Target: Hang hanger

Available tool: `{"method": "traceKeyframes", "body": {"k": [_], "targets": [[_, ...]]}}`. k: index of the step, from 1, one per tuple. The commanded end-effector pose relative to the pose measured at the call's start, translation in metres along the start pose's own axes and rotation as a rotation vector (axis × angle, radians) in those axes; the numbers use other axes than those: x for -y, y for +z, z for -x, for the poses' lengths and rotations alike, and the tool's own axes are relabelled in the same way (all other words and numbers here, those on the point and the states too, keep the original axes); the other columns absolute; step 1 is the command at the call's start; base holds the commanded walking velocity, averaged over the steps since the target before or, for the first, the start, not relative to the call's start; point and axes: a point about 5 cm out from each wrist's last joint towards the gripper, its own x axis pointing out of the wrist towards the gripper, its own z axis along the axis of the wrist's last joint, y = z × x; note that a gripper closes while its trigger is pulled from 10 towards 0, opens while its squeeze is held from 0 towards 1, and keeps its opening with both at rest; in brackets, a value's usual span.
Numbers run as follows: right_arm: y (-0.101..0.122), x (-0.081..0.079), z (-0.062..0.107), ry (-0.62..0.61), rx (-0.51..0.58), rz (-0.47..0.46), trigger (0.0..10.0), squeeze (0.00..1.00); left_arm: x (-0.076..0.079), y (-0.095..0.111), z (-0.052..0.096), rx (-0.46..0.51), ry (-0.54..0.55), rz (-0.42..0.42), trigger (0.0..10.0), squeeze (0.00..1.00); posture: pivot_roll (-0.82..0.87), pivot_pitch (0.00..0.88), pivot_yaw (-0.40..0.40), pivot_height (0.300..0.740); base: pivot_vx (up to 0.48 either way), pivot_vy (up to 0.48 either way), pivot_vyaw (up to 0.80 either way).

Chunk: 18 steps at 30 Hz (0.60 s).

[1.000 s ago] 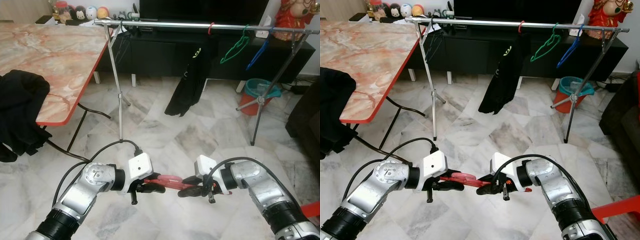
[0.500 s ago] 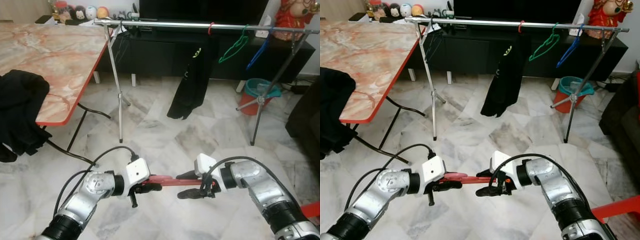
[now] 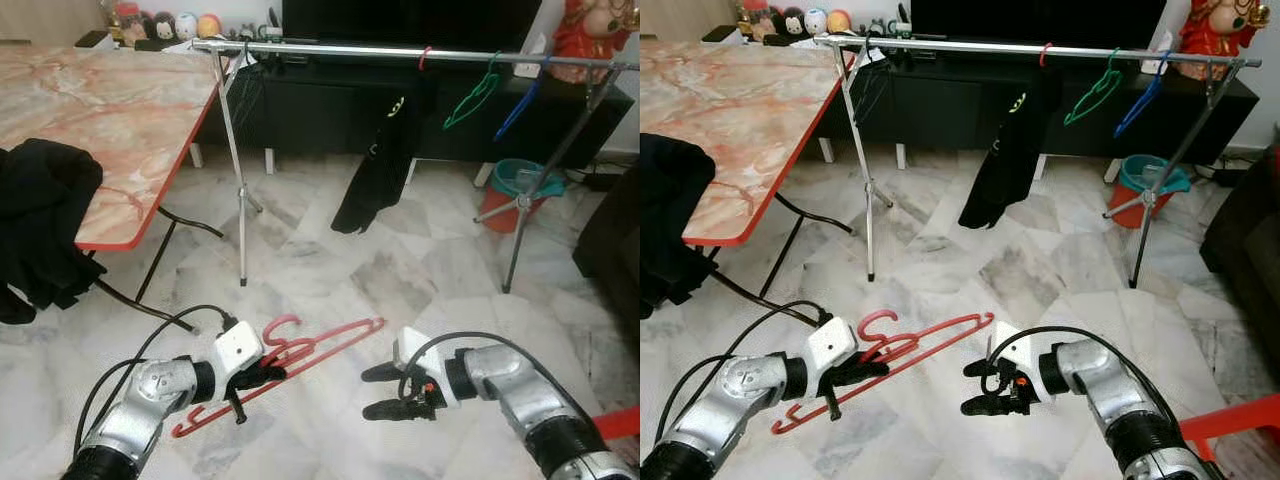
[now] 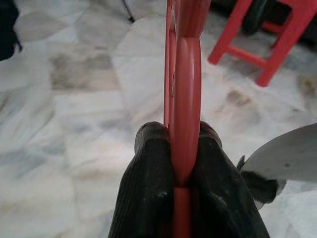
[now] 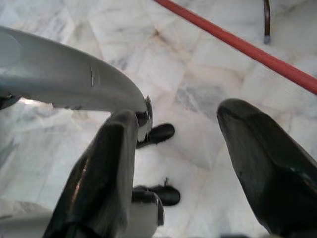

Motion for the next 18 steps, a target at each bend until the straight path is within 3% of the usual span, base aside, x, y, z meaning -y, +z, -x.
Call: {"method": "traceKeyframes", "body": {"k": [1,2,3,4,5,6,8,10,11,12,13,15,16,18], "targets": [[-0.004,0.007,0.001,-0.087,-0.019,-0.008,10.0,0.00,0.001,0.002,-0.001,-0.036,-0.015,-0.054,0.0,0.00,0.15,0.055,-0.087,0.736,0.000,0.000,0.00],[-0.008,0.012,0.000,-0.169,-0.050,-0.025,10.0,0.00,-0.003,-0.001,-0.001,-0.061,0.022,-0.070,1.6,0.00,0.15,0.055,-0.087,0.736,0.000,0.000,0.00],[-0.014,0.018,0.000,-0.258,-0.087,-0.044,10.0,0.00,-0.008,-0.006,-0.002,-0.088,0.074,-0.077,4.6,0.00,0.15,0.056,-0.086,0.736,0.000,0.000,0.00],[-0.015,0.019,0.000,-0.289,-0.088,-0.037,10.0,0.00,-0.009,-0.009,-0.002,-0.100,0.101,-0.080,6.9,0.00,0.15,0.056,-0.086,0.736,0.000,0.000,0.00],[-0.015,0.019,0.000,-0.289,-0.088,-0.037,10.0,0.00,-0.009,-0.009,-0.002,-0.100,0.101,-0.080,6.9,0.00,0.15,0.056,-0.086,0.736,0.000,0.000,0.00],[-0.019,0.023,-0.001,-0.384,-0.094,-0.065,10.0,0.00,-0.014,-0.016,-0.004,-0.132,0.198,-0.091,10.0,0.00,0.14,0.058,-0.087,0.736,0.000,0.000,0.00],[-0.024,0.027,-0.001,-0.497,-0.089,-0.108,10.0,0.00,-0.016,-0.028,-0.006,-0.163,0.275,-0.006,10.0,0.00,0.14,0.060,-0.087,0.736,0.000,0.000,0.00],[-0.039,0.032,0.001,-0.757,-0.081,-0.265,10.0,0.00,-0.013,-0.049,-0.006,-0.174,0.429,0.156,10.0,0.00,0.14,0.066,-0.086,0.736,0.000,0.000,0.00],[-0.039,0.032,0.001,-0.757,-0.081,-0.265,10.0,0.00,-0.013,-0.049,-0.006,-0.174,0.429,0.156,10.0,0.00,0.14,0.066,-0.086,0.736,0.000,0.000,0.00],[-0.048,0.029,-0.001,-0.837,-0.057,-0.392,10.0,0.00,-0.012,-0.061,-0.004,-0.198,0.516,0.216,10.0,0.00,0.14,0.071,-0.084,0.736,0.000,0.000,0.00],[-0.052,0.028,-0.002,-0.857,-0.050,-0.445,10.0,0.00,-0.012,-0.065,-0.002,-0.213,0.546,0.234,10.0,0.00,0.14,0.071,-0.084,0.736,0.000,0.000,0.00],[-0.067,0.020,-0.005,-0.949,-0.072,-0.538,10.0,0.00,-0.007,-0.080,0.003,-0.253,0.621,0.284,10.0,0.00,0.13,0.073,-0.081,0.736,0.000,0.000,0.00],[-0.081,0.009,-0.012,-0.996,-0.072,-0.651,10.0,0.00,-0.001,-0.098,0.009,-0.312,0.700,0.351,10.0,0.00,0.13,0.078,-0.081,0.736,0.000,0.000,0.00],[-0.097,-0.007,-0.021,-1.037,-0.082,-0.778,10.0,0.00,0.010,-0.116,0.017,-0.344,0.772,0.473,10.0,0.00,0.14,0.081,-0.078,0.736,0.000,0.000,0.00]]}}
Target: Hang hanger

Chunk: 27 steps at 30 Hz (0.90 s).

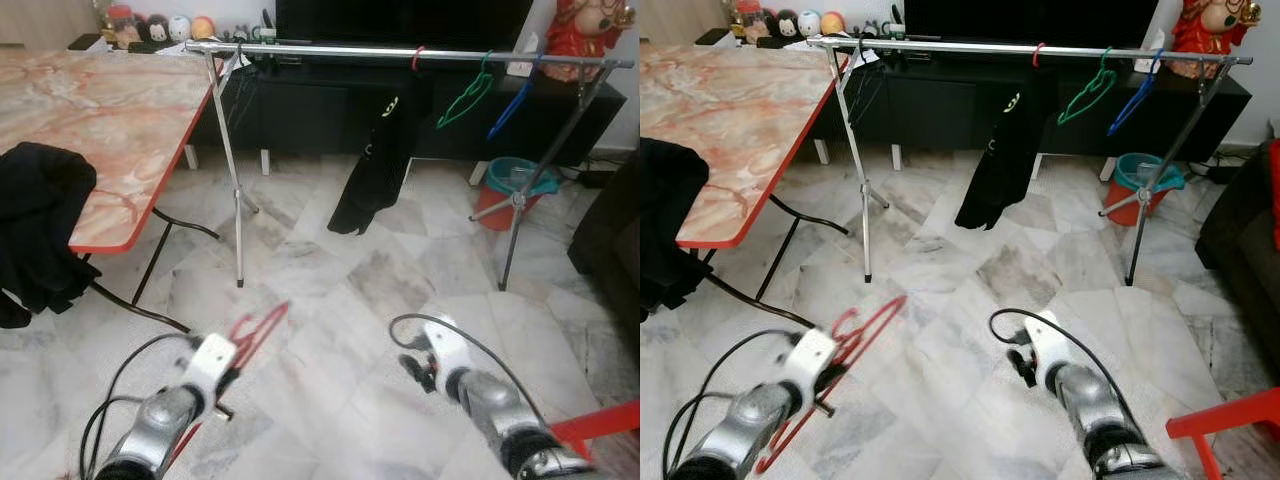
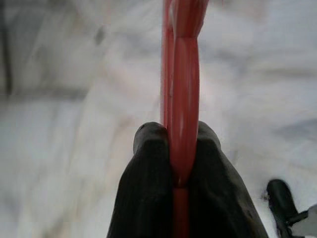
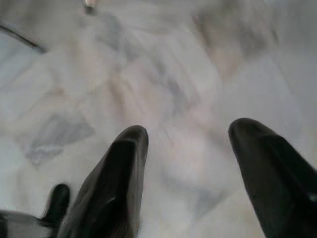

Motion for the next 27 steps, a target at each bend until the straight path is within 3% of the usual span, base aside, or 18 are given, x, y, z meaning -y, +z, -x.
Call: {"method": "traceKeyframes", "body": {"k": [1,4,8,11,16,22,27], "targets": [[-0.028,-0.005,0.003,-0.051,-0.082,-0.098,10.0,0.00,0.000,-0.029,0.006,-0.087,0.063,0.089,10.0,0.00,0.14,0.085,-0.076,0.736,0.000,0.000,0.00],[-0.049,-0.012,0.006,-0.076,-0.119,-0.140,10.0,0.00,0.003,-0.055,0.015,-0.171,0.079,0.108,10.0,0.00,0.13,0.085,-0.075,0.736,0.000,0.000,0.00],[-0.083,-0.018,0.015,-0.133,-0.214,-0.288,10.0,0.00,0.004,-0.098,0.036,-0.316,0.134,0.165,10.0,0.00,0.14,0.081,-0.080,0.736,0.000,0.000,0.00],[-0.104,-0.019,0.022,-0.181,-0.261,-0.380,10.0,0.00,0.005,-0.117,0.048,-0.375,0.163,0.218,10.0,0.00,0.14,0.078,-0.083,0.736,0.000,0.000,0.00],[-0.120,-0.020,0.030,-0.158,-0.318,-0.305,10.0,0.00,0.009,-0.125,0.052,-0.398,0.174,0.236,10.0,0.00,0.12,0.058,-0.088,0.736,0.000,0.000,0.00],[-0.111,-0.019,0.026,-0.179,-0.271,-0.366,10.0,0.00,0.011,-0.111,0.041,-0.352,0.176,0.258,10.0,0.00,0.12,0.032,-0.090,0.736,0.184,0.000,0.00],[-0.106,-0.023,0.023,-0.155,-0.259,-0.337,10.0,0.00,0.013,-0.101,0.034,-0.324,0.164,0.257,10.0,0.00,0.12,0.015,-0.090,0.736,0.332,0.000,0.00]]}}
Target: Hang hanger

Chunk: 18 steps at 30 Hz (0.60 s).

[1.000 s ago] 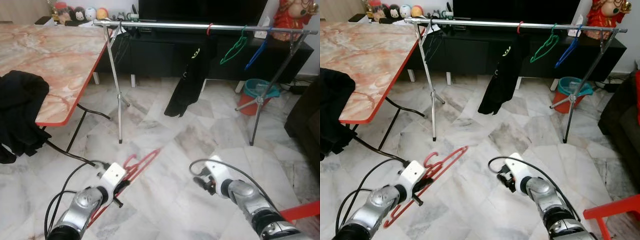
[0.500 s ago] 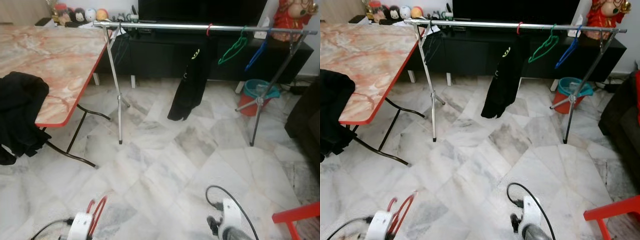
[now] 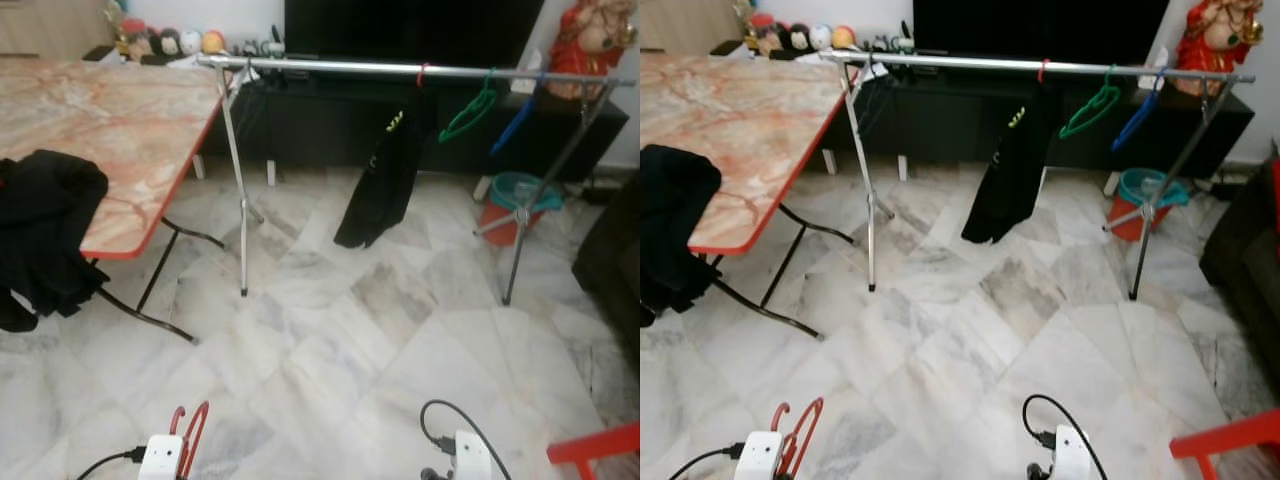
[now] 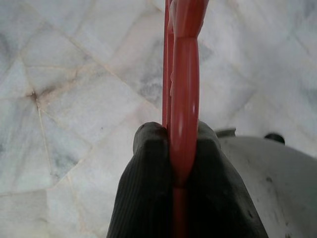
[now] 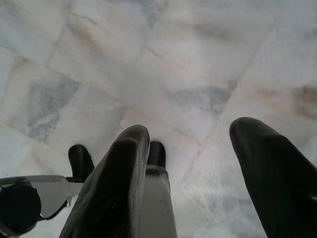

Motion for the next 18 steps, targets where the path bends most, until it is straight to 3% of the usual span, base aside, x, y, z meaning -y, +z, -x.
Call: {"method": "traceKeyframes", "body": {"k": [1,10,18], "targets": [[0.006,-0.003,-0.001,0.010,0.025,0.008,10.0,0.00,0.001,0.000,0.000,-0.005,0.002,0.002,10.0,0.00,0.12,0.015,-0.090,0.736,0.360,0.000,0.00],[-0.004,0.004,0.001,0.011,-0.003,0.033,10.0,0.00,-0.001,-0.009,0.002,-0.031,0.010,0.003,10.0,0.00,0.13,0.000,-0.084,0.736,0.382,0.000,0.00],[0.001,-0.004,0.000,0.017,0.009,0.011,10.0,0.00,-0.004,-0.014,0.003,-0.043,0.018,0.006,10.0,0.00,0.13,0.002,-0.085,0.736,0.390,0.000,0.00]]}}
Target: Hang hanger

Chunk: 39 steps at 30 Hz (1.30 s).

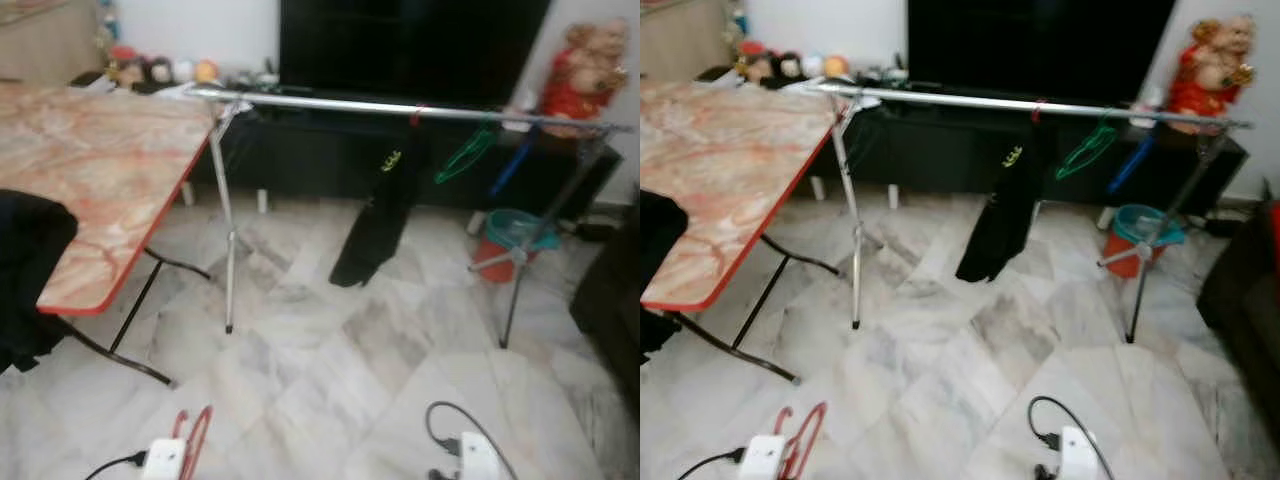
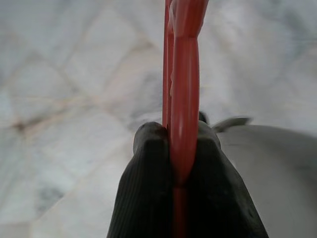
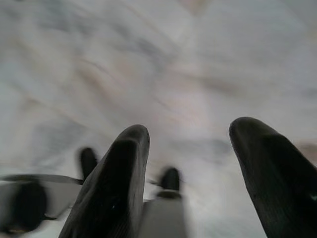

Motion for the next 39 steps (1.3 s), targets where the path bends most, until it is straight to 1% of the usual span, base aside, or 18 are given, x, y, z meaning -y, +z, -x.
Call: {"method": "traceKeyframes", "body": {"k": [1,4,6,17,25,30,39], "targets": [[0.0011,0.0122,0.0015,-0.031,0.004,-0.004,10.0,0.00,0.0074,0.0027,-0.0014,0.007,-0.016,-0.003,10.0,0.00,0.13,0.002,-0.085,0.736,0.398,0.000,0.00],[0.0023,0.0118,0.0014,-0.029,0.008,0.000,10.0,0.00,0.0073,0.0053,-0.0019,0.013,-0.016,0.001,10.0,0.00,0.13,0.004,-0.086,0.736,0.400,0.000,0.00],[0.0024,0.0130,0.0016,-0.029,0.006,0.021,10.0,0.00,0.0083,0.0086,-0.0026,0.022,-0.016,0.003,10.0,0.00,0.13,0.010,-0.091,0.736,0.399,0.000,0.00],[-0.0029,0.0131,0.0023,-0.013,-0.006,0.057,10.0,0.00,0.0088,0.0084,-0.0027,0.021,-0.017,-0.001,10.0,0.00,0.13,0.014,-0.090,0.736,0.404,0.000,0.00],[-0.0006,0.0115,0.0018,-0.011,0.000,0.049,10.0,0.00,0.0103,0.0099,-0.0032,0.022,-0.022,-0.001,10.0,0.00,0.13,0.007,-0.084,0.736,0.405,0.000,0.00],[-0.0002,0.0113,0.0018,-0.016,0.009,0.020,10.0,0.00,0.0102,0.0108,-0.0034,0.024,-0.024,-0.003,10.0,0.00,0.14,0.008,-0.080,0.736,0.409,0.000,0.00],[-0.0002,0.0129,0.0019,-0.029,0.010,0.028,10.0,0.00,0.0138,0.0105,-0.0035,0.025,-0.032,-0.007,10.0,0.00,0.14,0.007,-0.082,0.736,0.411,0.000,0.00]]}}
